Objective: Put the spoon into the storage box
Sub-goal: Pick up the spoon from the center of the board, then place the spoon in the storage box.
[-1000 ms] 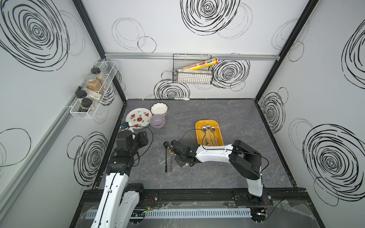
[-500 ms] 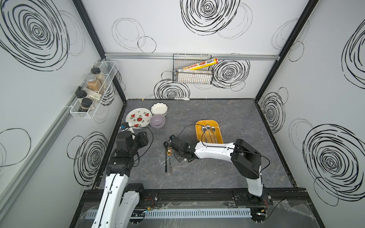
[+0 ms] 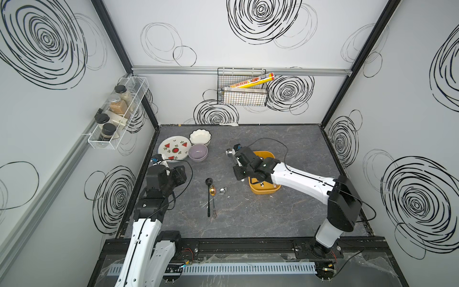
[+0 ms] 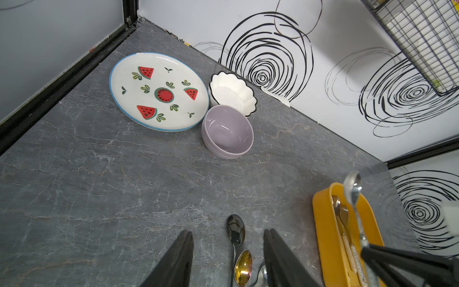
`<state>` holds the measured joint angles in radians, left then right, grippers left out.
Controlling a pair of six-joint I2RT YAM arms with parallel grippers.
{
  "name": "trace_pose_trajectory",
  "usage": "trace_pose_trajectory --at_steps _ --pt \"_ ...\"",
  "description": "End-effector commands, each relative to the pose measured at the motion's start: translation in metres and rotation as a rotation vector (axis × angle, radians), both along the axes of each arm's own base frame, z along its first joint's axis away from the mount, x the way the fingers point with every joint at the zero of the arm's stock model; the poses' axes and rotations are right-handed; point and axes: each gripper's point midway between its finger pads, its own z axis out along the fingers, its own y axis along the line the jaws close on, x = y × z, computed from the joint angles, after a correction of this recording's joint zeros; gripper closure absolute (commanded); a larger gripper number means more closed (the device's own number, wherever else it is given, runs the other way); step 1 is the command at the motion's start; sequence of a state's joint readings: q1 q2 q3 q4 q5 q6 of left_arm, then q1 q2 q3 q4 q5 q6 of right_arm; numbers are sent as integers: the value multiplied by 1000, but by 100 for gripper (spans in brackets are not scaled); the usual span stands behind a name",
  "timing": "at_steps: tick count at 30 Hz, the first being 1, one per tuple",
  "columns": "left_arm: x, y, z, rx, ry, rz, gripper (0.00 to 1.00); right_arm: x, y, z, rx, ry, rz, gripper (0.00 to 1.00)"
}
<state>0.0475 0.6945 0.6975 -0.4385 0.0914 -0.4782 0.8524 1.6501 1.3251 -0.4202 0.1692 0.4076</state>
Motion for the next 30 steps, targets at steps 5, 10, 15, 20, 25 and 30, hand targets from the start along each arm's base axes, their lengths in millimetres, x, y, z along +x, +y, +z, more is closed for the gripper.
trace_pose_trajectory --at_steps 5,10,15,20,25,30 --pt "6 -4 6 7 -41 -26 47 17 -76 -10 47 51 -126 100" --pt "7 -5 5 6 -37 -31 47 18 -76 -43 117 157 -139 100" --pt "8 -6 4 3 -32 -36 47 18 -65 -78 139 280 -145 99" --pt "8 -6 3 2 -30 -37 47 19 -61 -100 157 319 -166 99" --pt "9 -6 2 1 -26 -41 47 25 -66 -115 153 333 -197 99" --pt "9 -7 1 -2 -21 -47 47 25 -69 -129 144 353 -212 98"
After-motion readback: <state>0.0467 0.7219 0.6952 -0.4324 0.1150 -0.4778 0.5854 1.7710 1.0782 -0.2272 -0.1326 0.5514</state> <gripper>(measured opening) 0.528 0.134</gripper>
